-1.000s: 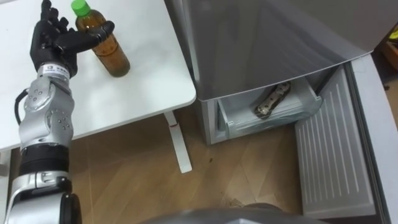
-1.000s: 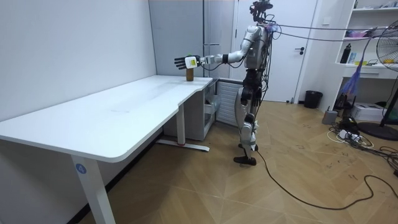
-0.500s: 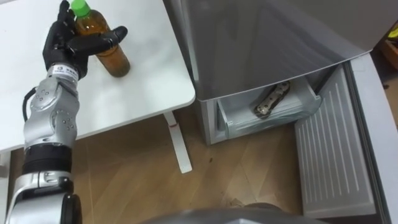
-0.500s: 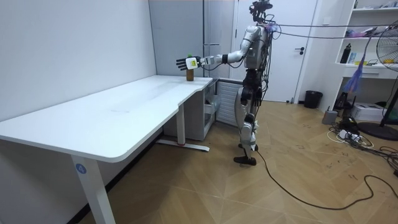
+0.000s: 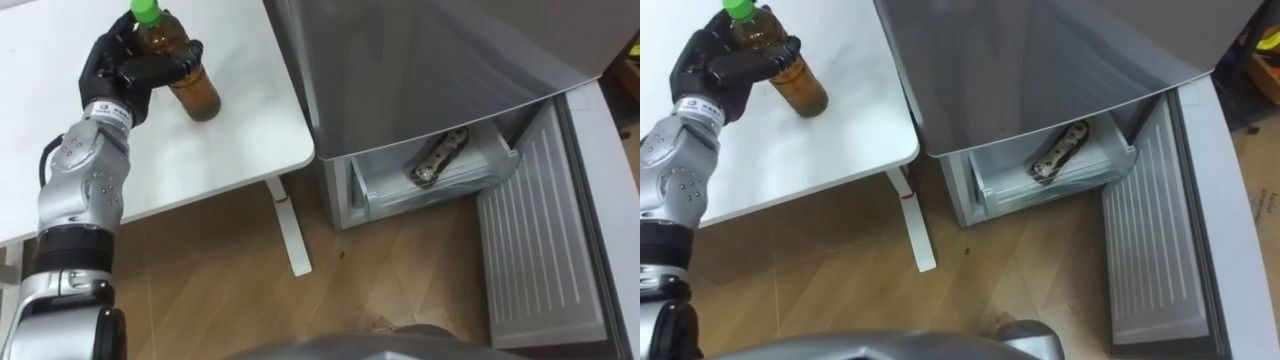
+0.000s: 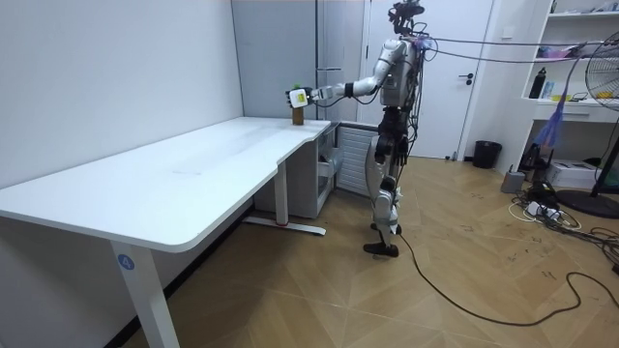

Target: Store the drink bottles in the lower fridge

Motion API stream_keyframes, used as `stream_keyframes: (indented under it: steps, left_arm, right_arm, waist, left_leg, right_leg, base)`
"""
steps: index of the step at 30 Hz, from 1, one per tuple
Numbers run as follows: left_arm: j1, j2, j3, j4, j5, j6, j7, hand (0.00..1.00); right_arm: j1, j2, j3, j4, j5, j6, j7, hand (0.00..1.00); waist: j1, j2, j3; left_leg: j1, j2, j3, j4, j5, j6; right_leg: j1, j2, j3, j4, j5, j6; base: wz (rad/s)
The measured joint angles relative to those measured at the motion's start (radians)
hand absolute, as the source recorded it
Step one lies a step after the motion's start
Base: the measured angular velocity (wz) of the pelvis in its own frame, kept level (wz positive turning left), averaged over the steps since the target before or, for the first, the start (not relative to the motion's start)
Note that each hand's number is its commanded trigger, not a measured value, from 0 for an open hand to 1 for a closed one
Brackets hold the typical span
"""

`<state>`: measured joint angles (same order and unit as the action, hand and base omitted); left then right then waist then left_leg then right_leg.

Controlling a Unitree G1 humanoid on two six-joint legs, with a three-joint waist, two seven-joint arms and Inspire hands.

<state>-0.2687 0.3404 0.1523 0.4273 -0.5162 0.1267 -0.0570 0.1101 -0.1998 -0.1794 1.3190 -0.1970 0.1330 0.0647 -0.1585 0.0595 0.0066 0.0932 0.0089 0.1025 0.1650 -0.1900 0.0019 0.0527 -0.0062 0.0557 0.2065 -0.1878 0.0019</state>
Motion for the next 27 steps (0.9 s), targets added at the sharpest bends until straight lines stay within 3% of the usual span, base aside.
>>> stream_keyframes:
  steps: [3,20,27]
  left_arm:
    - [-0.001,0.0,-0.014,0.004,-0.003,0.018,-0.014,1.0]
    - [-0.008,0.001,-0.027,0.002,0.009,0.023,-0.015,1.0]
    - [0.002,0.001,-0.031,-0.106,0.043,0.024,-0.014,1.0]
  right_arm:
    - [-0.001,0.0,0.0,0.0,0.0,0.0,-0.001,0.0]
    - [-0.011,0.0,0.0,0.013,0.0,-0.001,-0.03,0.0]
    - [-0.006,0.002,0.011,0.014,0.019,-0.001,-0.033,0.0]
  waist:
    - [-0.001,0.0,0.0004]
    - [0.002,-0.007,0.0004]
    - [0.035,-0.021,-0.0033]
  left_leg:
    - [-0.001,0.0,0.0,0.0,0.0,0.0]
    - [-0.006,0.0,0.002,0.001,0.0,0.0]
    - [-0.009,0.0,0.001,0.004,0.0,0.0]
  right_leg:
    - [0.0,0.0,0.0,-0.002,0.0,0.0]
    - [-0.001,0.001,0.01,0.0,0.0,0.0]
    - [-0.002,0.0,0.006,-0.001,0.0,-0.001]
  base:
    - [0.0]
    - [-0.02]
    - [0.0]
